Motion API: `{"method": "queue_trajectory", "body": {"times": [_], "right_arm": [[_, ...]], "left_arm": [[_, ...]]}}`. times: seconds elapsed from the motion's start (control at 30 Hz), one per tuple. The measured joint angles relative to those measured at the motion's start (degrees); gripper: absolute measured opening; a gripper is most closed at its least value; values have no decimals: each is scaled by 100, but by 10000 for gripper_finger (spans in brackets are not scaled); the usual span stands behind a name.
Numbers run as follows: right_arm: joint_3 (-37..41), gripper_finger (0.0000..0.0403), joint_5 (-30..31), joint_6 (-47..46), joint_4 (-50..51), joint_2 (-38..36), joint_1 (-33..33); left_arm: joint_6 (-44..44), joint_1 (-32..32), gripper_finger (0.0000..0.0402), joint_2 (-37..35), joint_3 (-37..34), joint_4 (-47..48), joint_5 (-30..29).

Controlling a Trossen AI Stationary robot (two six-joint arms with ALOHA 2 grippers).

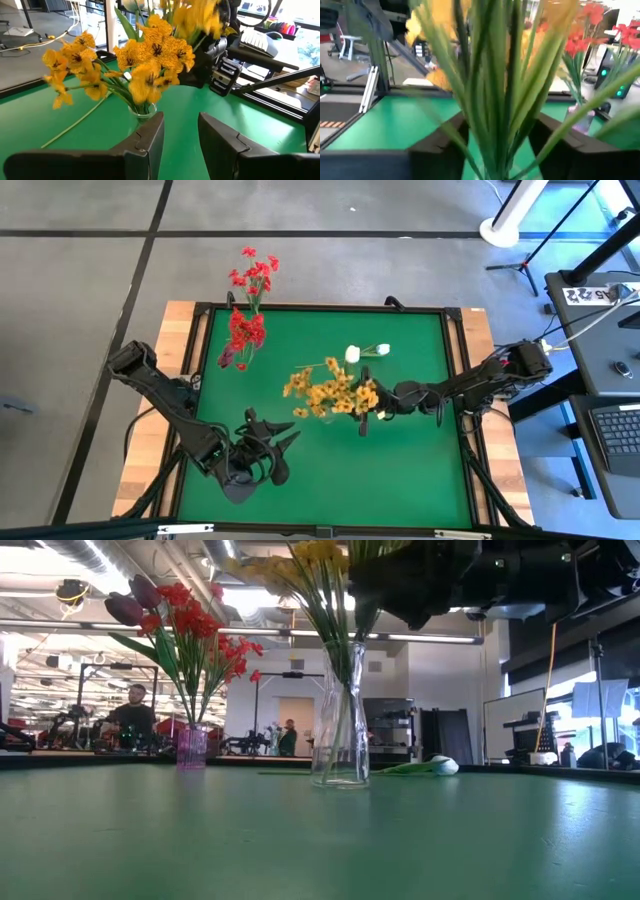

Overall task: Sort flowers into vase by color
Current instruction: Put the yellow flower into the transparent vase, then put the white flower into the transparent vase

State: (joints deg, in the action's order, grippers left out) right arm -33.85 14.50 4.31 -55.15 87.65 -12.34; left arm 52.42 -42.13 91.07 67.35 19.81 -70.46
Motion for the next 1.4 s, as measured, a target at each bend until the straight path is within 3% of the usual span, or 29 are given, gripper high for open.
{"method": "queue_trajectory", "body": {"times": [0.27, 0.57, 0.93, 1.13, 1.4], "right_arm": [[-455, 293, 94, -257, 1866, -278, -3], [-1488, 356, -21, -407, 3893, -491, -7], [-2412, 376, -539, -509, 5610, -524, -7], [-2584, 376, -599, -652, 6927, -694, -7], [-2583, 376, -583, -828, 7740, -1242, -7]], "left_arm": [[9, 0, 114, 0, 0, -37, 66], [11, 0, 114, 0, 0, -70, 109], [13, -7, 114, 0, 0, -103, 272], [17, -7, 114, 0, 0, -105, 373], [15, -26, 114, 4, 0, -144, 399]]}}
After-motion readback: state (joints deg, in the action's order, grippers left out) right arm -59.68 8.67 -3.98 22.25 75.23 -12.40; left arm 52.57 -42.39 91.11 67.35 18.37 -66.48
